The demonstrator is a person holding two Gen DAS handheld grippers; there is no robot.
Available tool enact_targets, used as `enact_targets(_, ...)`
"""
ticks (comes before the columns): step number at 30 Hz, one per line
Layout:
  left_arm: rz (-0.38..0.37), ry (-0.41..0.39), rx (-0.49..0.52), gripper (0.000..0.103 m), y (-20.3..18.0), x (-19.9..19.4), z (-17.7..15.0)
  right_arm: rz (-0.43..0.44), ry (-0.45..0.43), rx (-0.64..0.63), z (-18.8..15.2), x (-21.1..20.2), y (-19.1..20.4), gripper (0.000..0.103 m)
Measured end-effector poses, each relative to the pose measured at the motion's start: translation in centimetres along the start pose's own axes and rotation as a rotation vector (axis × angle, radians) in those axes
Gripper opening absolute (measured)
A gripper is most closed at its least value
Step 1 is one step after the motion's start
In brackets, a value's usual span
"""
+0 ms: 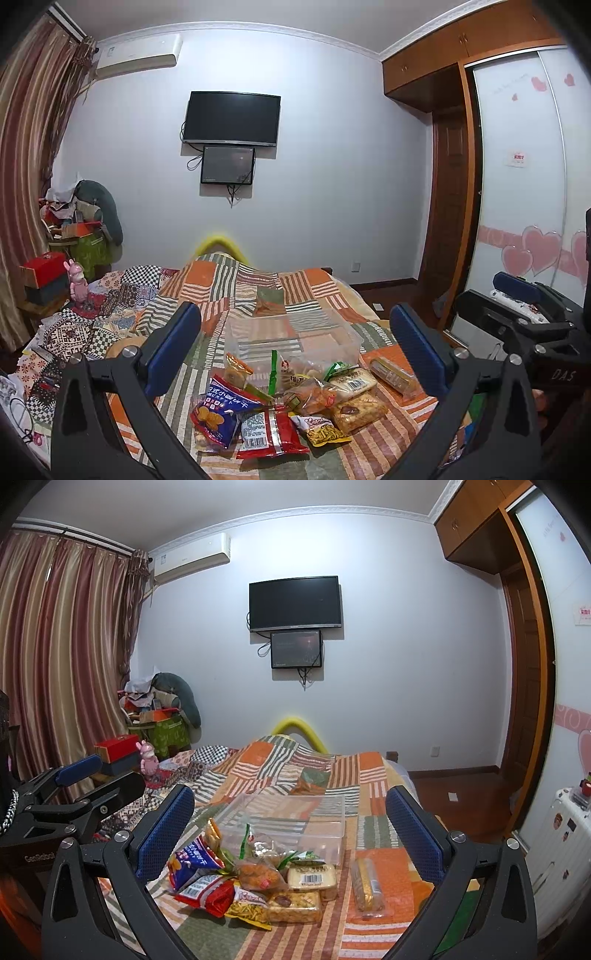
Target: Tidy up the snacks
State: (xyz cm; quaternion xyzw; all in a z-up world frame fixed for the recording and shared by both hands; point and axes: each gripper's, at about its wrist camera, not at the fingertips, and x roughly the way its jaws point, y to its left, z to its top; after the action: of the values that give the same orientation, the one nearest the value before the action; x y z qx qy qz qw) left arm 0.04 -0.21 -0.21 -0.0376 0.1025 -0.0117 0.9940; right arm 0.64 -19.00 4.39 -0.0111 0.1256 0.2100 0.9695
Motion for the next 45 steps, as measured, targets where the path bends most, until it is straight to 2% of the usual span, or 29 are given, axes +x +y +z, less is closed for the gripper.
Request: enact_targets(45, -0.008, 0.007, -0.001, 0.103, -0.19, 0.5, -0.32, 0.008, -0.013, 0.01, 0.14, -0.1, -0.15, 0.103)
